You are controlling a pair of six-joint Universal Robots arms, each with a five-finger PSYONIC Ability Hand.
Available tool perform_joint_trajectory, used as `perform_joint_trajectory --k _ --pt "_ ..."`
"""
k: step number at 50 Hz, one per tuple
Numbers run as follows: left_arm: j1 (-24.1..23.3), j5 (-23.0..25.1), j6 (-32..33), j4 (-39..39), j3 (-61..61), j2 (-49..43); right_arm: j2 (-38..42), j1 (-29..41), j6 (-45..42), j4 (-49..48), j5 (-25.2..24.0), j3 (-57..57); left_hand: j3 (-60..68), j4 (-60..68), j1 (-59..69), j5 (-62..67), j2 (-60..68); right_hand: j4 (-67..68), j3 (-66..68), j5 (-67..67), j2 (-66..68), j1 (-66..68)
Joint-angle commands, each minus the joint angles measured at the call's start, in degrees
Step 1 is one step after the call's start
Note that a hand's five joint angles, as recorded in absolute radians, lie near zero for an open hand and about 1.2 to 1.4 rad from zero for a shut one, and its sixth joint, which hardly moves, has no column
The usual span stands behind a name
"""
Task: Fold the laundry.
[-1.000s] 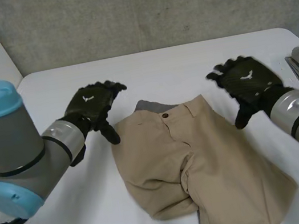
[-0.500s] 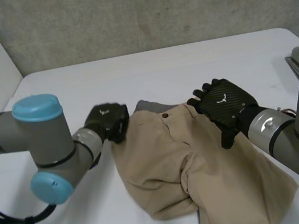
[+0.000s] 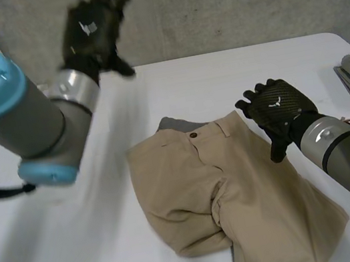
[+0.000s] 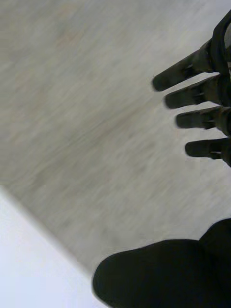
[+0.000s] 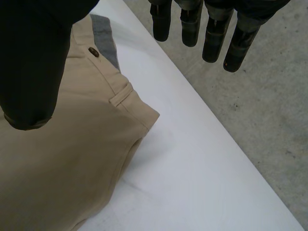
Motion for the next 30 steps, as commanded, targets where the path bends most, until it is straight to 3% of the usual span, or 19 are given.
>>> perform_joint_trajectory --k 1,6,19,20,23,24,27,30 --pt "1.7 1.2 -0.1 -7.5 -7.6 -4.8 0.0 -1.0 0.2 0.1 -0.3 0.3 -5.6 -5.5 -1.5 -6.0 -5.1 -3.4 -2.3 -3.9 -2.5 2.1" --pt "2.5 2.2 -0.1 -12.2 -7.7 -9.9 0.1 -1.0 0.1 0.1 -0.3 0.4 -2.9 -2.8 1.2 -3.3 -2.4 -3.4 -2.3 -3.9 -2.5 2.1" --pt "2.5 6.0 -0.1 -13.0 -3.6 -16.1 0.2 -1.2 0.2 0.0 -0.4 1.3 7.0 7.1 11.1 6.6 7.5 -3.4 -2.3 -3.9 -2.5 2.1" --pt "2.5 6.0 -0.1 -13.0 -3.2 -16.5 0.2 -1.2 0.2 0.0 -0.4 1.3 10.2 10.3 14.3 9.8 10.7 -3.4 -2.3 -3.9 -2.5 2.1" --pt "2.5 5.9 -0.2 -13.0 -2.0 -17.8 0.1 -1.2 0.2 0.0 -0.3 1.3 39.9 40.0 44.0 39.5 40.4 -3.4 -2.3 -3.9 -2.5 2.1" --pt "2.5 5.1 -0.1 -12.8 -1.4 -17.9 0.1 -1.3 0.2 0.0 -0.3 1.4 60.0 60.1 64.0 59.6 60.4 -3.4 -2.3 -3.9 -2.5 2.1" --pt "2.5 3.6 0.2 -12.6 -0.4 -17.3 0.2 -1.3 0.2 0.0 -0.3 1.4 64.2 64.3 68.3 63.8 64.7 -3.4 -2.3 -3.9 -2.5 2.1" --pt "3.0 -1.5 0.4 -11.7 1.7 -15.2 0.2 -1.3 0.1 0.0 -0.3 1.3 64.2 64.3 68.3 63.8 64.7 -3.4 -2.3 -3.9 -2.5 2.1"
